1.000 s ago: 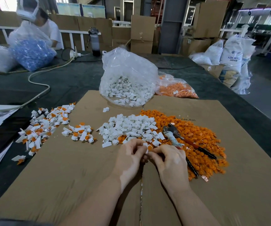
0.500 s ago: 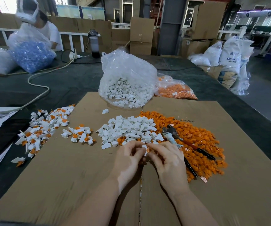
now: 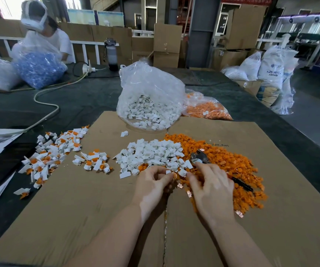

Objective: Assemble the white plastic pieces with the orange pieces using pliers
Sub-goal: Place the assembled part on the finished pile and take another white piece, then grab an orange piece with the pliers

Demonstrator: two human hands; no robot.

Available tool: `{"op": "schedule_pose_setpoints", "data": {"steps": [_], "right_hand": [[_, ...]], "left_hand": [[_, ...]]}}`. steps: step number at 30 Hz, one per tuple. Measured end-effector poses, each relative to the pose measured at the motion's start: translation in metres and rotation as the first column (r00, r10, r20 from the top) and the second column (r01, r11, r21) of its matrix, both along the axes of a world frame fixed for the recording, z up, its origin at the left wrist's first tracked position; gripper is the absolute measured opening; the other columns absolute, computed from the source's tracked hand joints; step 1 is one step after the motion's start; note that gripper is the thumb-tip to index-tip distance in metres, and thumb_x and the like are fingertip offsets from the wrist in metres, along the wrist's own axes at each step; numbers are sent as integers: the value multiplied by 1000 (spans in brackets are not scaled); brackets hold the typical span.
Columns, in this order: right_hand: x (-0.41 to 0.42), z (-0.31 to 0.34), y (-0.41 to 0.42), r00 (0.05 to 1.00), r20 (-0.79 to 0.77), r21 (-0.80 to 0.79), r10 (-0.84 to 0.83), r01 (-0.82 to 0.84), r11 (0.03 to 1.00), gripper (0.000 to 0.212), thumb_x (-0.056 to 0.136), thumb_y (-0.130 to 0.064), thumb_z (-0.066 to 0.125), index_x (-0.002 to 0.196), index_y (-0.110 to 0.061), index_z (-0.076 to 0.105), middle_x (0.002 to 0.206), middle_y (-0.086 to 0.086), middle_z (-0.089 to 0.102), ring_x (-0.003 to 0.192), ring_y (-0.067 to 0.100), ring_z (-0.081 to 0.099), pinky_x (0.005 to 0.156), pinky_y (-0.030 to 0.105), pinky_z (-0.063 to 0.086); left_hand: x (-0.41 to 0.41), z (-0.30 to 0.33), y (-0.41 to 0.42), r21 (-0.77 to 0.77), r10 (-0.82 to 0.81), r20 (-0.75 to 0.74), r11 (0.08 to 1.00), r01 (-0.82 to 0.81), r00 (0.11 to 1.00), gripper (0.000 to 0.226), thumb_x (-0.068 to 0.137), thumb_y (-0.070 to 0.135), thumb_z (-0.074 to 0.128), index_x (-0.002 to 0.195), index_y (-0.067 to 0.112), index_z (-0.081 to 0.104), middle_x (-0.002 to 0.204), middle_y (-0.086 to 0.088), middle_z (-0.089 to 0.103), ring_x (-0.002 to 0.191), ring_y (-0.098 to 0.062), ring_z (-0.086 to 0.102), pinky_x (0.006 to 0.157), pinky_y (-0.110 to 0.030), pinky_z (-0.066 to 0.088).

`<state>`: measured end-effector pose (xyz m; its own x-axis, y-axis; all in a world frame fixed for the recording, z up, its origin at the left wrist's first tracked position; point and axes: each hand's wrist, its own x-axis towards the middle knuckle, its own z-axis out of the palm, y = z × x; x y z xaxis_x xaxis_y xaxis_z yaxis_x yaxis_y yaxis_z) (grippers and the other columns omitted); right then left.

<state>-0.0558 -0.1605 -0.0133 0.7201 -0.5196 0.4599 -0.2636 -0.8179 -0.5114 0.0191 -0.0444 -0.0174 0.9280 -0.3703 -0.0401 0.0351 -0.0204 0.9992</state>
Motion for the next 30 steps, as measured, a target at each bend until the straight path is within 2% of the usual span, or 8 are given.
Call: {"op": "schedule_pose_setpoints", "data": {"steps": [3,8,13,22,26,27,28,30], "right_hand": [[1,11,-23,908,-350,-85,-230,214,973,48,88,-49,48,128,-21,48,133,2,45,124,21,37,102,41,25],[6,23,-46,729,-655,-67,-198,205,976,47,80,-53,53,115,-21,48,138,9,34,127,29,30,106,50,24],[9,25,-48,736,-637,-148,-229,174,973,52,83,-56,52,117,-18,43,134,10,40,124,29,35,101,46,27],[17,52,-50,819,-572,68,-40,96,993,31,88,-39,52,83,-10,47,96,9,52,91,27,49,76,36,37],[13,70,-41,870,-453,386,195,-5,922,26,90,-35,53,97,-12,64,96,18,62,86,31,61,65,39,47],[11,76,-37,858,-445,470,259,-22,882,26,90,-35,52,96,-13,65,103,18,58,94,32,58,83,42,48],[10,79,-34,834,-447,537,324,-39,842,25,90,-35,51,90,-14,65,85,-7,28,78,8,27,61,27,22],[9,84,-29,778,-458,628,430,-60,776,27,91,-33,49,74,-13,58,54,-1,44,46,15,36,47,27,28]], "left_hand": [[4,0,-2,28,-2,-17,1000,3,1000,4,87,7,62,87,4,61,59,-5,60,48,-7,53,50,-19,47],[7,1,-5,26,14,-58,1000,-12,998,5,87,10,63,84,7,61,57,-3,59,47,-7,53,48,-18,47],[9,5,-7,15,39,-115,999,-37,993,7,88,11,63,89,4,61,65,-7,62,48,-8,53,46,-18,46],[15,19,-4,-84,39,-209,995,-57,977,13,89,8,60,97,-2,60,68,-8,61,56,-13,55,46,-17,44],[20,28,-2,-198,18,-301,977,-81,953,12,89,3,59,96,-5,58,70,-11,58,56,-14,54,44,-18,45],[21,29,-2,-212,19,-317,973,-90,948,8,88,3,59,93,-4,58,69,-10,58,55,-14,54,44,-18,45],[23,30,-2,-214,28,-328,971,-103,944,5,88,3,60,89,-2,58,68,-9,59,55,-13,55,45,-18,45],[27,32,-2,-211,56,-342,968,-135,938,5,87,2,60,83,1,58,66,-8,60,51,-11,56,45,-17,47]]}}
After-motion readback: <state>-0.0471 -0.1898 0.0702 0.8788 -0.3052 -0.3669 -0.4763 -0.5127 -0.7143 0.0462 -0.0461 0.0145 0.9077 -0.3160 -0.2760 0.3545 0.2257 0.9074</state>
